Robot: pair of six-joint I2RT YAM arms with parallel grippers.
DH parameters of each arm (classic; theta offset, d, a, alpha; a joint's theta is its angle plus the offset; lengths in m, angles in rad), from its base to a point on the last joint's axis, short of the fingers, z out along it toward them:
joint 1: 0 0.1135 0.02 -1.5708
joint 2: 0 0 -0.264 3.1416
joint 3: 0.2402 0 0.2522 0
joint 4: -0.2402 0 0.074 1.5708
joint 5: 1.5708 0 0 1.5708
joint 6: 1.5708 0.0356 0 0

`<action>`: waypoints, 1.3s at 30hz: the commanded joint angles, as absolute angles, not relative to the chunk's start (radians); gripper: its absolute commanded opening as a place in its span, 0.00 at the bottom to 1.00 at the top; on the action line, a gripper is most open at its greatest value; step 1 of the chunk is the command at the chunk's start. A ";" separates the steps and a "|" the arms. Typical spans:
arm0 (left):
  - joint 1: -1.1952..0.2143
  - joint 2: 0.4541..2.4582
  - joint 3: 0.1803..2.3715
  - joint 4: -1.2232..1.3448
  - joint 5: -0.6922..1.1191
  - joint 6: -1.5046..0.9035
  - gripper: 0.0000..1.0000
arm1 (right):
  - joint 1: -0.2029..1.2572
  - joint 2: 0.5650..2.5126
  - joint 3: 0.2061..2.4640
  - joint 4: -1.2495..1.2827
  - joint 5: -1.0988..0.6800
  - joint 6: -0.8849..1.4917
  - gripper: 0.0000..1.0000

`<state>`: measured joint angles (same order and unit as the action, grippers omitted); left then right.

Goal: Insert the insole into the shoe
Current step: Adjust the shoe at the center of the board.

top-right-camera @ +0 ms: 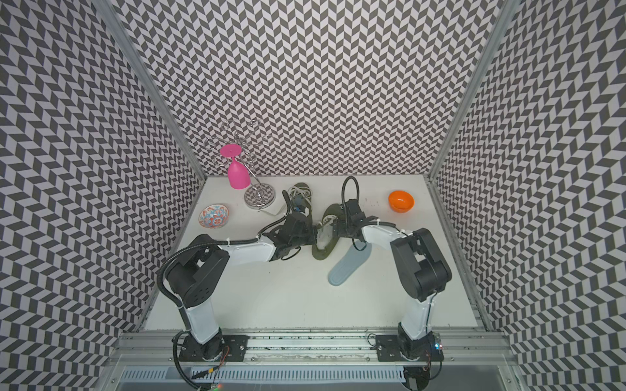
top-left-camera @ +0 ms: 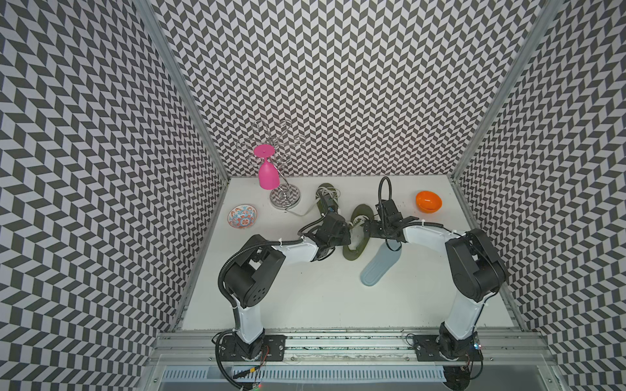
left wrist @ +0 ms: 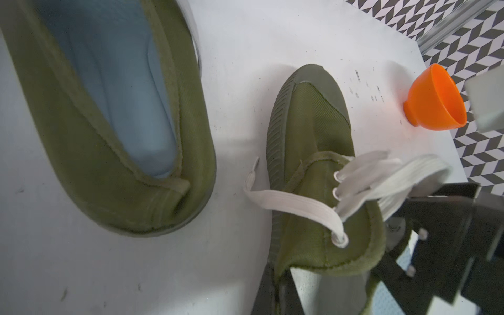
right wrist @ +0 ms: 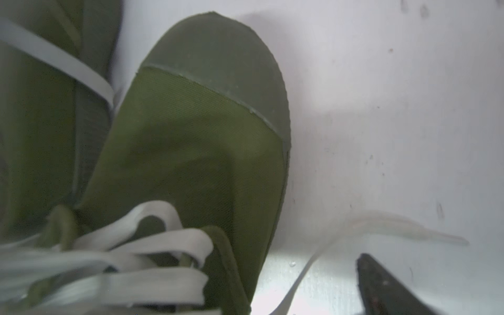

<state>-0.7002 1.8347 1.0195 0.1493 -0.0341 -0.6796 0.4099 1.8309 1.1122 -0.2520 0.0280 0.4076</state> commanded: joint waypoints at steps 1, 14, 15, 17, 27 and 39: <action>-0.684 1.778 0.980 0.181 -0.047 -0.744 0.00 | 0.377 1.797 1.090 -0.238 -0.010 0.382 0.75; -0.727 1.661 0.829 0.202 -0.136 -0.979 0.00 | 0.368 1.768 1.163 -0.308 -0.107 0.211 0.40; -0.727 1.647 0.810 0.210 -0.153 -0.991 0.00 | 0.359 1.763 1.151 -0.307 -0.114 0.195 0.38; -0.727 1.640 0.788 0.227 -0.154 -0.996 0.00 | 0.344 1.762 1.137 -0.302 -0.149 0.165 0.32; -0.787 1.668 0.806 0.182 -0.120 -0.973 0.06 | 0.368 1.835 1.182 -0.206 -0.328 0.073 0.10; -0.778 1.767 1.109 -0.061 -0.055 -0.168 0.52 | 0.436 1.833 1.167 -0.195 -0.330 0.005 0.09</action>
<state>-0.7818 1.7306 1.0492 0.0158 -0.0757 -0.4263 0.4290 1.8240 1.1603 -0.2737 -0.3058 0.0338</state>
